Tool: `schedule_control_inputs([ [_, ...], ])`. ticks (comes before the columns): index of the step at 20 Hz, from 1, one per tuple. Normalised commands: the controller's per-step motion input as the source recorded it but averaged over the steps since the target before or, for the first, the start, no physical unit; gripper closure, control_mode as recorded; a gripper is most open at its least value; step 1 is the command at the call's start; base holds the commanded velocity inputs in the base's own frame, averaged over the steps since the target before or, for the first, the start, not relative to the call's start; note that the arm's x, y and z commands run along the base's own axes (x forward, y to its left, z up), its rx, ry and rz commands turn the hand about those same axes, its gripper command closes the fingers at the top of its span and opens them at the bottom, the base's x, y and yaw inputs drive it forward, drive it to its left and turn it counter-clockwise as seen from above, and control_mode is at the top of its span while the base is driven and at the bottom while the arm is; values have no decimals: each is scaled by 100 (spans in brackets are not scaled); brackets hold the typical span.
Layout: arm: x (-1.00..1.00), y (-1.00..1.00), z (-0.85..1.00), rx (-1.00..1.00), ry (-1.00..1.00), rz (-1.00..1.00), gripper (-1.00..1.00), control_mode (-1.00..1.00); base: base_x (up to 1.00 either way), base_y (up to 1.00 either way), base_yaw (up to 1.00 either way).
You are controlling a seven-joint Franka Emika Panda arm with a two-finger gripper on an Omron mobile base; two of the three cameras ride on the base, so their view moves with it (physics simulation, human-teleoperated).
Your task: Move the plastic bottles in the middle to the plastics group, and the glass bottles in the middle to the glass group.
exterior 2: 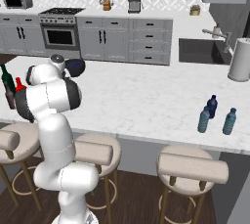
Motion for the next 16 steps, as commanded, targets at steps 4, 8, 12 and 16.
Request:
schedule_control_inputs([
  [4, -1, 55, 0, 0, 0, 17, 100, -100, 0, 0, 0],
  [8, 1, 38, 0, 0, 0, 9, 100, -100, 0, 0, 0],
  [12, 18, 39, 0, 0, -2, 7, 100, -100, 0, 0, 0],
  [16, 26, 42, 0, 0, -2, 4, 100, -100, 0, 0, 0],
])
